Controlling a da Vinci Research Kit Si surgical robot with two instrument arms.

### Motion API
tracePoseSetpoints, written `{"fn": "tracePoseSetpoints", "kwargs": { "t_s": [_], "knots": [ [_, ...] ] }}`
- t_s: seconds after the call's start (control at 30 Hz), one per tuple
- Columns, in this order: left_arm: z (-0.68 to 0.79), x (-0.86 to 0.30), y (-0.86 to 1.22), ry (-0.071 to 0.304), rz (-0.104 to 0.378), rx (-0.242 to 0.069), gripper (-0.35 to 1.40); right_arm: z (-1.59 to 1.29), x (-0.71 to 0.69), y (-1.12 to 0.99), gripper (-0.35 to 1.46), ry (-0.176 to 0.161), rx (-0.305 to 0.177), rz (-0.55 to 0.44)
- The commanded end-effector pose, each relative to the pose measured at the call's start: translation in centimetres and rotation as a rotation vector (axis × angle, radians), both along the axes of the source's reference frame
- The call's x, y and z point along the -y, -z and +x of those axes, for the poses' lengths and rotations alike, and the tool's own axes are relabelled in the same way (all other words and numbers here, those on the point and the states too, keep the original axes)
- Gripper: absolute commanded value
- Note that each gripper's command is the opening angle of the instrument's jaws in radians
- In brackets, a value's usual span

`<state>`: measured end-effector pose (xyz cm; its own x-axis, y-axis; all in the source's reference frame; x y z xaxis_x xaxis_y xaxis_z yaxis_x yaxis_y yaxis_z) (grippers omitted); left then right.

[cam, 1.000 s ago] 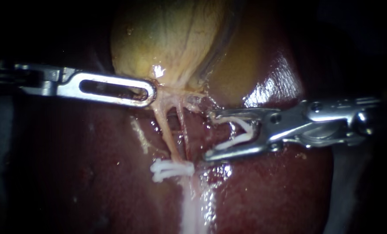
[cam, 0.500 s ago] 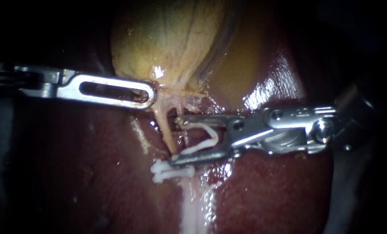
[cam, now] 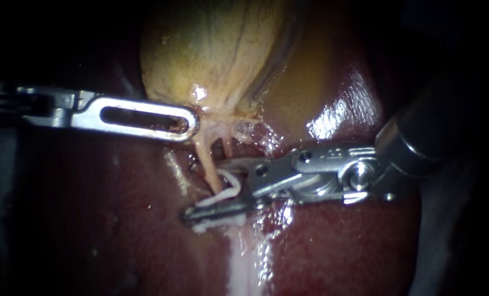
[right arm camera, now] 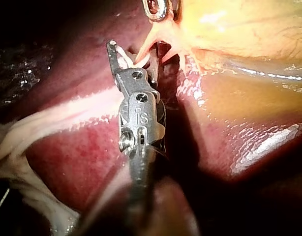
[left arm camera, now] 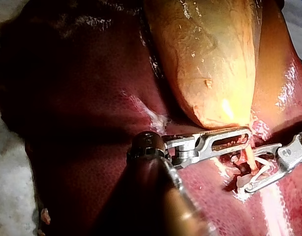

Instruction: Clipping third clip left tube

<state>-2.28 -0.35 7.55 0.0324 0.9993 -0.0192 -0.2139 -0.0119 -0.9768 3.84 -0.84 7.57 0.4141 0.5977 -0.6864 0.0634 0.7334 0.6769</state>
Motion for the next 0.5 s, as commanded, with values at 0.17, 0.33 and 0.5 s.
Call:
{"fn": "tracePoseSetpoints", "kwargs": {
  "t_s": [0.17, 0.33, 0.5],
  "knots": [
    [-0.01, 0.00, 0.01, 0.000, 0.000, 0.000, -0.35, 0.05, -0.01, -0.01, 0.50, -0.002, 0.001, 0.004],
    [-0.01, 0.00, 0.01, 0.000, 0.000, 0.000, -0.35, 0.08, -0.08, -0.01, 0.50, -0.017, -0.006, 0.023],
    [-0.01, 0.01, 0.01, 0.000, 0.000, 0.000, -0.35, 0.09, -0.19, 0.03, 0.49, -0.037, -0.022, 0.047]
  ]
}}
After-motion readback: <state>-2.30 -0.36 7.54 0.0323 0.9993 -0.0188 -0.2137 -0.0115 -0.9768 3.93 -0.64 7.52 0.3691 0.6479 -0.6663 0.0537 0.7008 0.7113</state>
